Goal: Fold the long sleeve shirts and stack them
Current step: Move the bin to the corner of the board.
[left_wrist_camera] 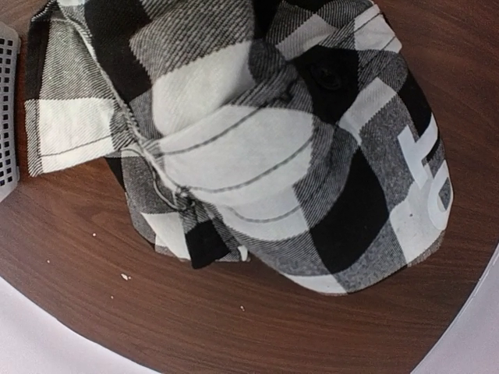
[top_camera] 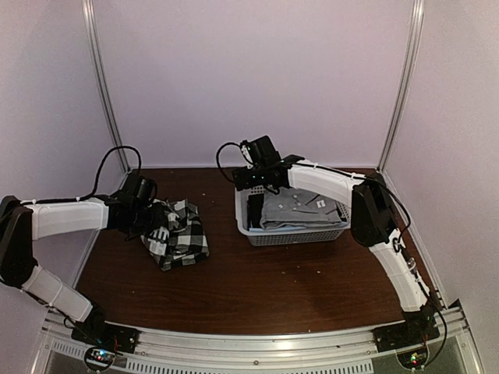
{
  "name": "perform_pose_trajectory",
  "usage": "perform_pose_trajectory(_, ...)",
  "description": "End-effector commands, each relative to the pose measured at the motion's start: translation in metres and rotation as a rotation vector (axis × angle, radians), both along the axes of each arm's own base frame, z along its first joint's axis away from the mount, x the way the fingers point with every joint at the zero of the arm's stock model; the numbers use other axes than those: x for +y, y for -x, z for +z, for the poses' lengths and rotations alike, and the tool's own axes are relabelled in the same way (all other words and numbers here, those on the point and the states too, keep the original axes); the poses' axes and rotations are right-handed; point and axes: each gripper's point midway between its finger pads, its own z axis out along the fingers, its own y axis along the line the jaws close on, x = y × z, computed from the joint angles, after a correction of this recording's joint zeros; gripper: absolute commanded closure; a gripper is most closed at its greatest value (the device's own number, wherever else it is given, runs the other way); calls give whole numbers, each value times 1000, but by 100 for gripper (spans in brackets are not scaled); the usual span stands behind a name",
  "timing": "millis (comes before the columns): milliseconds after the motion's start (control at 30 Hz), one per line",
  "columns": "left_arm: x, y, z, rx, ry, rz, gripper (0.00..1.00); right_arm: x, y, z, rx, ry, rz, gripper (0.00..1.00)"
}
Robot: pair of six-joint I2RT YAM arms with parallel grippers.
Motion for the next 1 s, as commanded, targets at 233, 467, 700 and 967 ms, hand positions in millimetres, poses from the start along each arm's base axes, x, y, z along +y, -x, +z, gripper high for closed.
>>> perform_pose_trajectory(233,-12,-19,12,-40,34,-30,100,-7,-9,20,-200,317,64,2)
perform_pose_trajectory(467,-17,-21,8,-25,42,-48,100,-6,-17,-4,-133,273,139,3)
perform_pose_trajectory(700,-24,-22,4,-8,69,-62,100,-14,-11,-48,-18,319,212,5)
perform_pose_trajectory(967,-27,-20,-3,10,84,-70,100,-47,-7,-69,166,262,219,12)
